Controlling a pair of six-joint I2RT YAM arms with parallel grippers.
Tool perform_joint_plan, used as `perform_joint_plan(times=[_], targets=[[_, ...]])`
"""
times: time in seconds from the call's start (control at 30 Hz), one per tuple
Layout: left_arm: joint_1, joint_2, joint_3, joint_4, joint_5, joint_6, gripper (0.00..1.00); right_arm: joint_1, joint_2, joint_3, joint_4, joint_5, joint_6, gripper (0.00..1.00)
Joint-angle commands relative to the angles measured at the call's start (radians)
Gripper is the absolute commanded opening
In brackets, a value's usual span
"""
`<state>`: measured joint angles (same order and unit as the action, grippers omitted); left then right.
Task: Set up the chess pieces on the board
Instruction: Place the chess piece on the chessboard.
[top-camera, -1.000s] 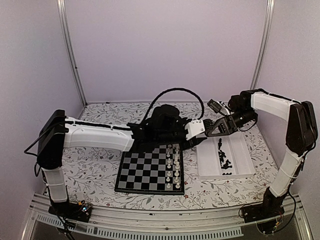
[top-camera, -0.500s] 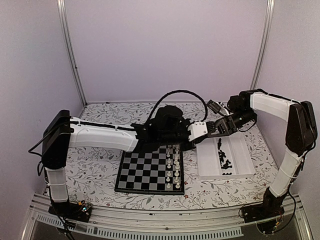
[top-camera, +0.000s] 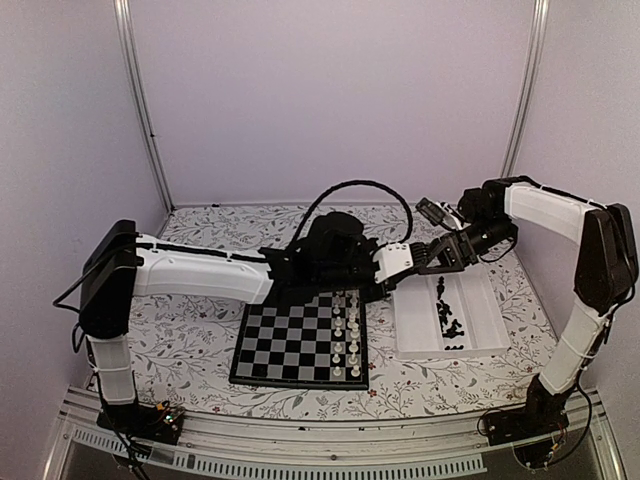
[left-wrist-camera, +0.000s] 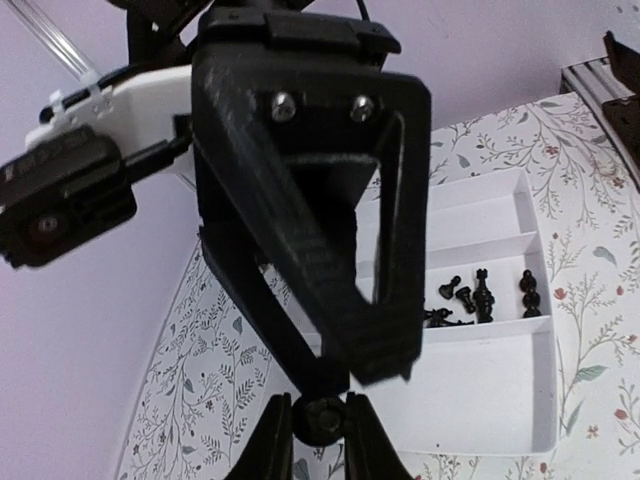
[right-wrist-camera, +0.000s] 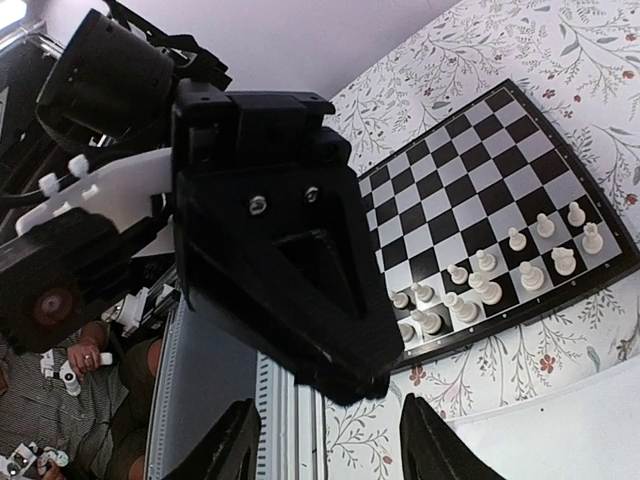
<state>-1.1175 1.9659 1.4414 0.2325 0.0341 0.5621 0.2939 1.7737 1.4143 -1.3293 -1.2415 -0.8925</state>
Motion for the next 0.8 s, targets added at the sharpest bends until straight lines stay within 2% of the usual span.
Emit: perform_joint_plan(times=[0.0,0.17,0.23,0.27,0.33,0.4,0.53,0.67,0.77], targets=[[-0.013,-0.129,-0.078,-0.017,-0.046,-0.093,0.10,-0.058,-0.102,0.027,-0.040,-0.003,-0.134,0.52],[-0.015,-0.258,-0.177,-0.106,-0.149,-0.221,0.10,-0.144,-0.118,-0.006,-0.028,-0.016,-0.181,0.57],[-0.014,-0.321,-0.235,-0.148,-0.201,-0.294,0.11,-0.167,-0.123,-0.042,0.039,-0.020,-0.171,0.63],[-0.013,-0.354,-0.265,-0.170,-0.230,-0.333,0.11,-0.170,-0.139,-0.068,0.106,-0.006,-0.137,0.70],[-0.015,-0.422,-0.335,-0.219,-0.289,-0.428,0.11,-0.170,-0.179,-0.148,0.292,0.038,-0.020,0.97],[-0.015,-0.490,-0.403,-0.311,-0.345,-0.541,0.11,-0.170,-0.254,-0.244,0.491,0.110,0.101,0.99],[-0.020,-0.633,-0.552,-0.481,-0.437,-0.865,0.11,-0.170,-0.364,-0.352,0.708,0.317,0.240,0.99],[-0.065,-0.787,-0.716,-0.601,-0.479,-1.159,0.11,-0.170,-0.417,-0.411,0.755,0.359,0.270,0.99],[-0.116,-0.867,-0.801,-0.672,-0.503,-1.302,0.11,-0.170,-0.396,-0.416,0.752,0.374,0.263,0.99]])
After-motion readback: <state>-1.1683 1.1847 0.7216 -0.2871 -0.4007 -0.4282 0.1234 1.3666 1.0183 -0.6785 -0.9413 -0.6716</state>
